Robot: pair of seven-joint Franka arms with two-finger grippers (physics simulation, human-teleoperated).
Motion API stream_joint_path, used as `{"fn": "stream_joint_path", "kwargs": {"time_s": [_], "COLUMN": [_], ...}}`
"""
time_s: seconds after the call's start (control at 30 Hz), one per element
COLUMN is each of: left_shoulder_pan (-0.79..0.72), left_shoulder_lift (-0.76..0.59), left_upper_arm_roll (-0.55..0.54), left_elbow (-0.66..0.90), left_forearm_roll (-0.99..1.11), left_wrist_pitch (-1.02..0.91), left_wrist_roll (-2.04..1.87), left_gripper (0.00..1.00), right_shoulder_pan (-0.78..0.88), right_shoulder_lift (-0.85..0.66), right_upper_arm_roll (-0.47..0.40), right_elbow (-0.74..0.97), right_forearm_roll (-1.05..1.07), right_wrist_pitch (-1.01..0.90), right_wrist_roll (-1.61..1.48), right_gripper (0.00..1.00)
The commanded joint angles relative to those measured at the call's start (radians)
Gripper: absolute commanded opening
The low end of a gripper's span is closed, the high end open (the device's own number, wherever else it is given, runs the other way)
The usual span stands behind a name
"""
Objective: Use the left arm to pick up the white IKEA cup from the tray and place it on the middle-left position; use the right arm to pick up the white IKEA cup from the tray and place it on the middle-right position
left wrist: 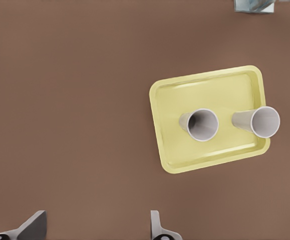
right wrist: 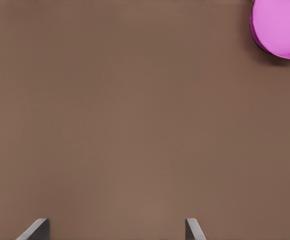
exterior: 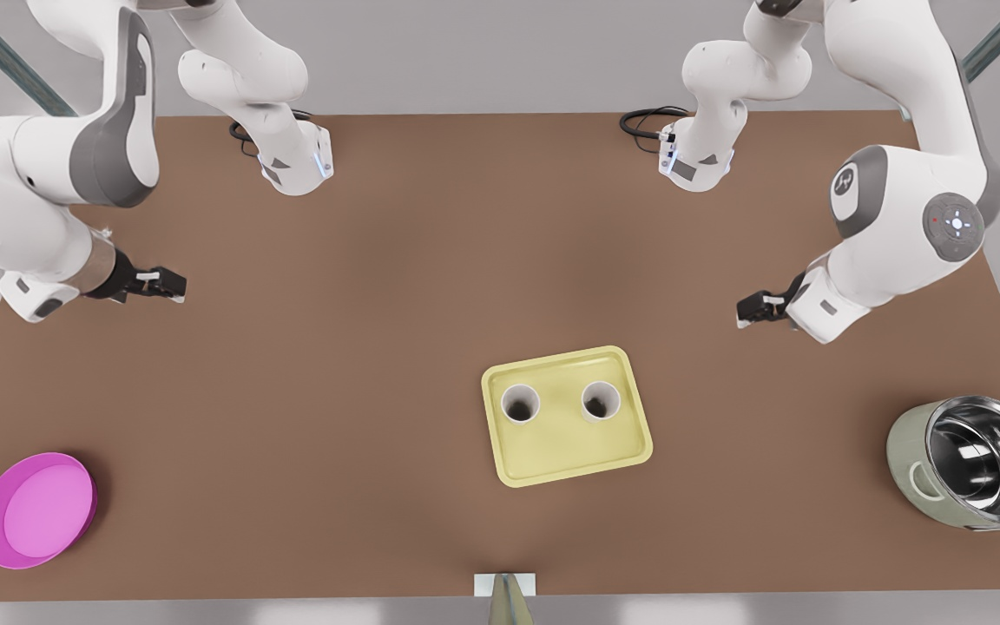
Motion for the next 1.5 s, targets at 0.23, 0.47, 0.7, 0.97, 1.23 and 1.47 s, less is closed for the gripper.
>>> {"fn": "stream_joint_path", "kwargs": {"time_s": [0.23, 0.47, 0.7, 0.97, 1.23, 1.47], "left_shoulder_pan": [-0.122, -0.225, -0.236, -0.242, -0.268, -0.276], "left_shoulder_lift": [0.073, 0.280, 0.368, 0.460, 0.519, 0.532], "left_upper_arm_roll": [-0.005, 0.003, 0.001, 0.000, -0.003, -0.002], "left_elbow": [0.004, -0.086, -0.095, 0.015, -0.059, -0.051], "left_forearm_roll": [0.011, 0.043, 0.034, 0.031, 0.040, 0.043], "left_wrist_pitch": [0.134, 0.377, 0.513, 0.527, 0.621, 0.624], "left_wrist_roll": [-0.077, -0.152, -0.203, -0.232, -0.228, -0.231], "left_gripper": [1.00, 1.00, 1.00, 1.00, 1.00, 0.79], "right_shoulder_pan": [0.243, 0.486, 0.579, 0.581, 0.609, 0.612], "right_shoulder_lift": [0.115, 0.373, 0.539, 0.566, 0.686, 0.712], "right_upper_arm_roll": [0.000, 0.006, 0.040, 0.104, 0.110, 0.104], "right_elbow": [0.002, 0.033, 0.149, 0.158, 0.286, 0.316], "right_forearm_roll": [0.002, 0.001, 0.002, 0.022, 0.021, 0.013], "right_wrist_pitch": [0.177, 0.444, 0.626, 0.662, 0.668, 0.726], "right_wrist_roll": [-0.004, 0.390, 0.494, 0.530, 0.591, 0.586], "right_gripper": [1.00, 1.00, 1.00, 1.00, 1.00, 1.00]}}
